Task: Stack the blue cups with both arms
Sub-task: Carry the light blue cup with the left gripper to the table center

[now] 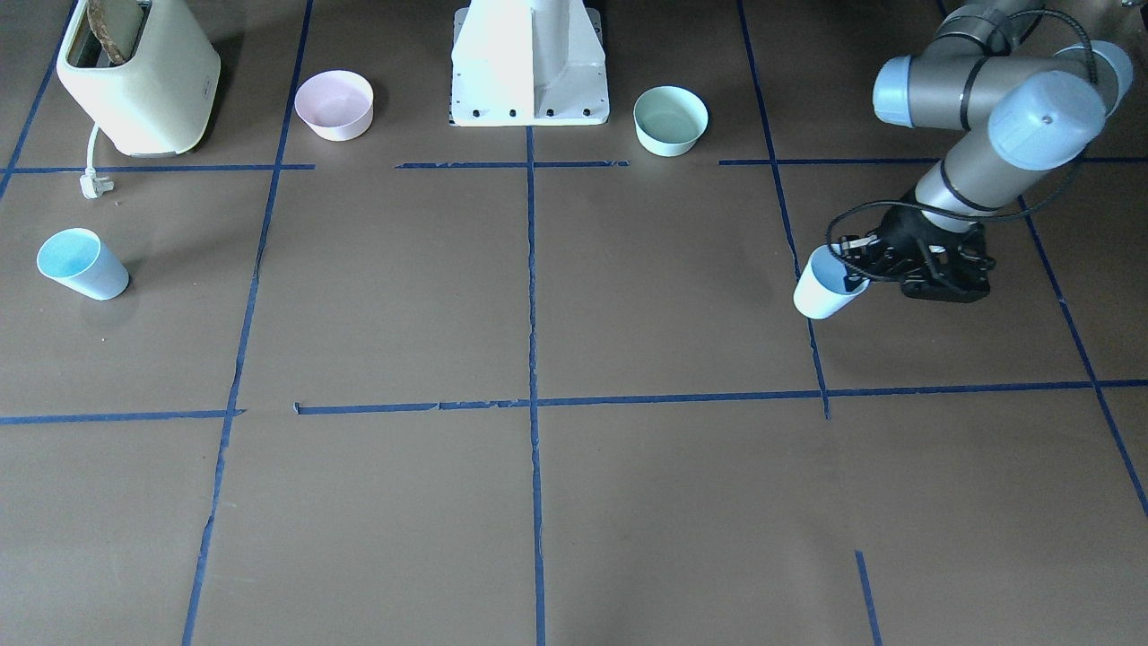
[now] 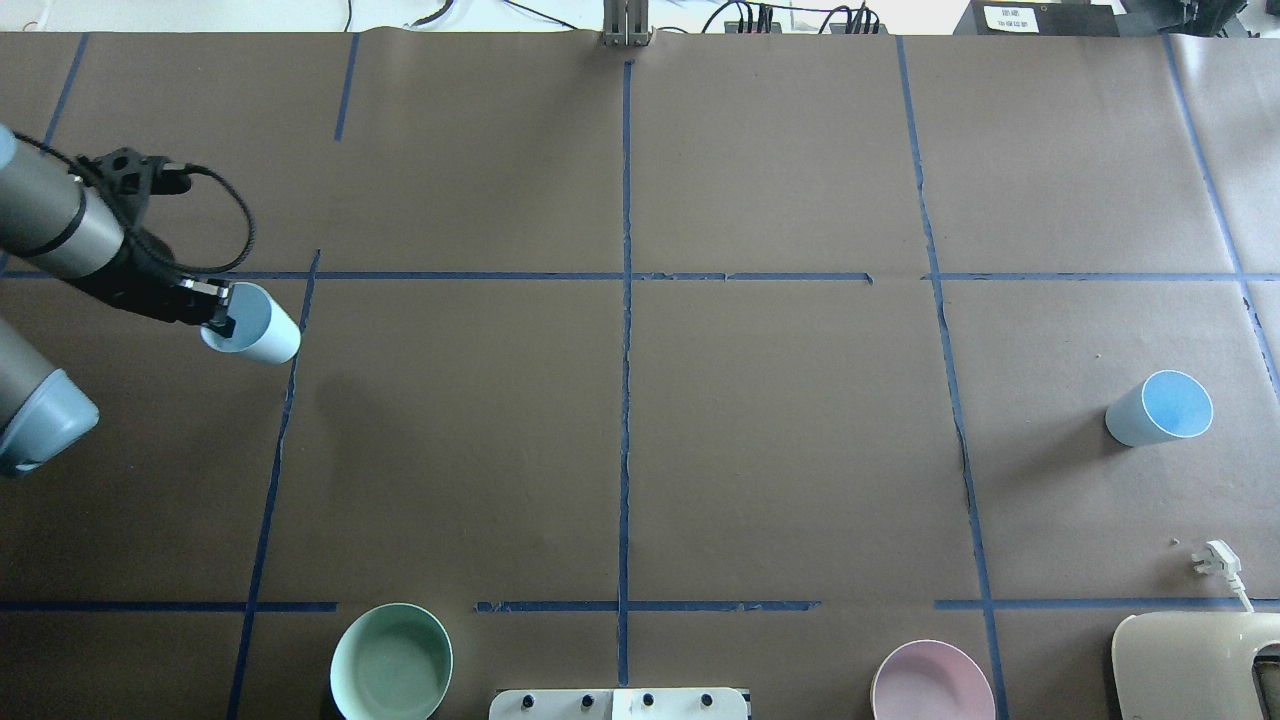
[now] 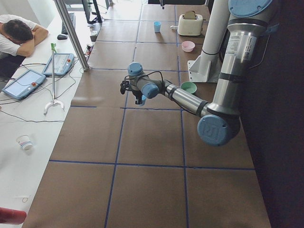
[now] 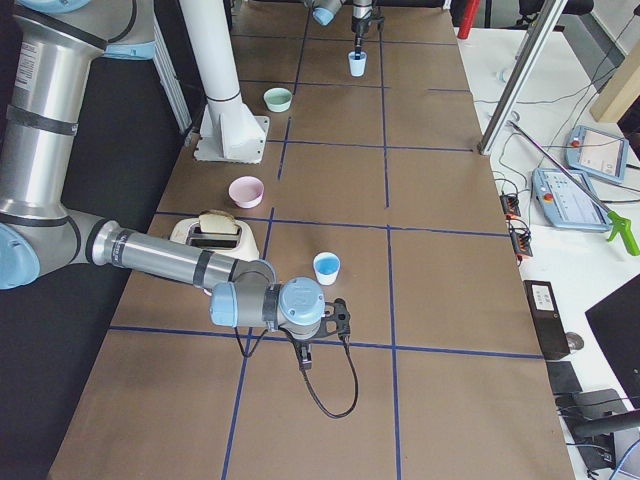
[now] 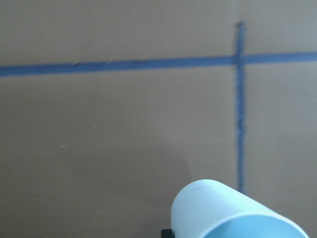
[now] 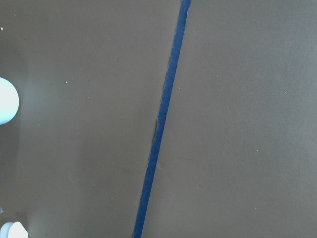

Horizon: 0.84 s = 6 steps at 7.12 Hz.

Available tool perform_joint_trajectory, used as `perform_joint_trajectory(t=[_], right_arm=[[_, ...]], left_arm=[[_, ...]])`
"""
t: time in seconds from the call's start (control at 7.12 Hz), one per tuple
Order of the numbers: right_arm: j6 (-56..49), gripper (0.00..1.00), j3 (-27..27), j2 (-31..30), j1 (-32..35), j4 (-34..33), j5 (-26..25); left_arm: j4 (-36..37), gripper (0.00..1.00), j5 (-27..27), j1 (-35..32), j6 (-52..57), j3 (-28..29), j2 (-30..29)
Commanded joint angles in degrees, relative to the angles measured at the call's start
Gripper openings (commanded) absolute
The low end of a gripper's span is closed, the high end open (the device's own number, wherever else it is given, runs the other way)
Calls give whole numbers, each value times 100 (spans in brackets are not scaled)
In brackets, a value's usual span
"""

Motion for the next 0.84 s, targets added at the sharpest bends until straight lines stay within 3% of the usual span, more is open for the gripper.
perform_joint_trajectory(t=[0.0, 0.42, 0.7], right_arm=[[0, 100, 0, 0, 0, 3, 0], [9, 100, 0, 0, 0, 3, 0], [18, 100, 0, 0, 0, 3, 0]], left_arm=[[806, 0, 524, 973, -1549, 149, -1366], [737, 0, 1264, 1898, -2812, 1692, -3195], [710, 4, 1424, 2110, -2814, 1750, -3200]])
